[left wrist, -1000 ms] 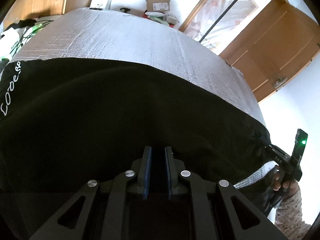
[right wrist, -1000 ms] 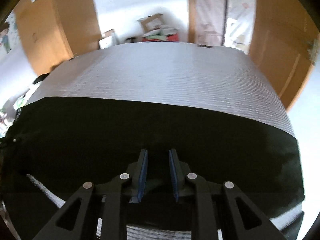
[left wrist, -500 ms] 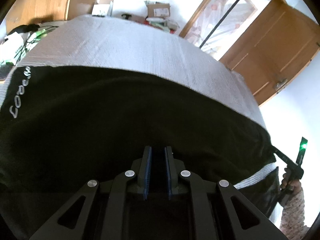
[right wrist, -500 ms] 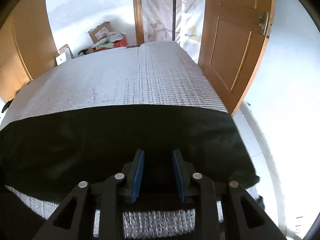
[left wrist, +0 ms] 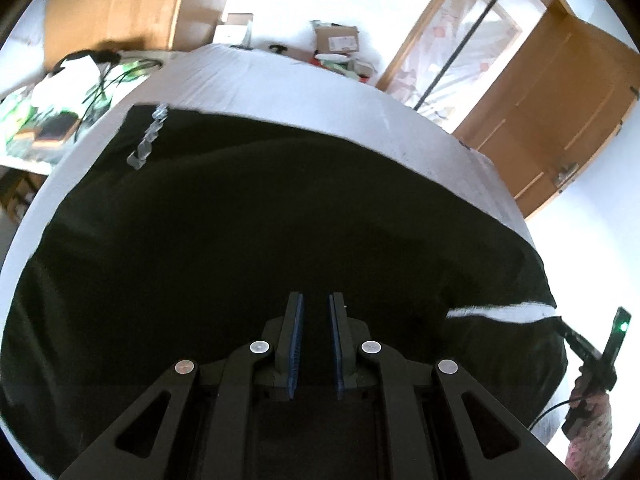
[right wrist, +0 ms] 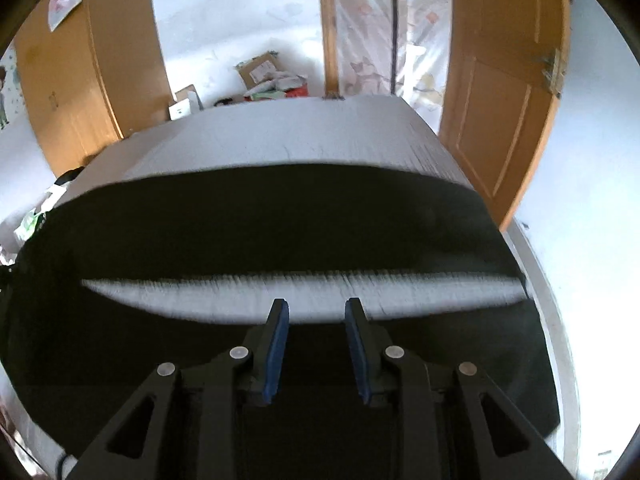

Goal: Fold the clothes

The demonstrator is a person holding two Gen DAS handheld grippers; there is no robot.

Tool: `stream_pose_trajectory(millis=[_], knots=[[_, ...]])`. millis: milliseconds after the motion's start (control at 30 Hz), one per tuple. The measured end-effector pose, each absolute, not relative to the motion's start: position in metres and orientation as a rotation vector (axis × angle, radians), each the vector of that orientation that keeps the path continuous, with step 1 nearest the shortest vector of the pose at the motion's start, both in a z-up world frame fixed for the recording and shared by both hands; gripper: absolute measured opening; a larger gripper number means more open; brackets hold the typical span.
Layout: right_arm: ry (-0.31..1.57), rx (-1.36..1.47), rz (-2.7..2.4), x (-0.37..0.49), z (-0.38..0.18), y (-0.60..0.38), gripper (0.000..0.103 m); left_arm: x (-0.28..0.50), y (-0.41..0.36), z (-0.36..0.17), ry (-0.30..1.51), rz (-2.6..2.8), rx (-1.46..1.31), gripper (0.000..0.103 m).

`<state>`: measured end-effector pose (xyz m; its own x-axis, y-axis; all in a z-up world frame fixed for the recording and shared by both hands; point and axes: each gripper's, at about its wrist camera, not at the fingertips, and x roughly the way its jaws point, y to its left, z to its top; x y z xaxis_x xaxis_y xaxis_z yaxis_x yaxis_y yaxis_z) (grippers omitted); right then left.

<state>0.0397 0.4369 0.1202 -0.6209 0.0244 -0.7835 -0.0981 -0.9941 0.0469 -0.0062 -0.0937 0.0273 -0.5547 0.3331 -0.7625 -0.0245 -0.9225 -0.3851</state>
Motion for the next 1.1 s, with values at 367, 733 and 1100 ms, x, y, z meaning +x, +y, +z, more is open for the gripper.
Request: stream_pose_trajectory(millis=[367,733,1100], knots=[[0.136,-1.198,2.526,0.086,0.104,0.482,0.030,0.019,-0.118,0.005,-0.573,2.576,-1.447,0.013],[0.173,-1.162,2.619,0.101,0.115,0.476,0.031,0.038,-0.111,0.015,-0.530,2.617,-1.419,0.013],[0.192,-1.187,2.560,0.122,0.110,0.476,0.031,0.054,-0.132,0.007,-0.566,2.647,-1.447,0.013]])
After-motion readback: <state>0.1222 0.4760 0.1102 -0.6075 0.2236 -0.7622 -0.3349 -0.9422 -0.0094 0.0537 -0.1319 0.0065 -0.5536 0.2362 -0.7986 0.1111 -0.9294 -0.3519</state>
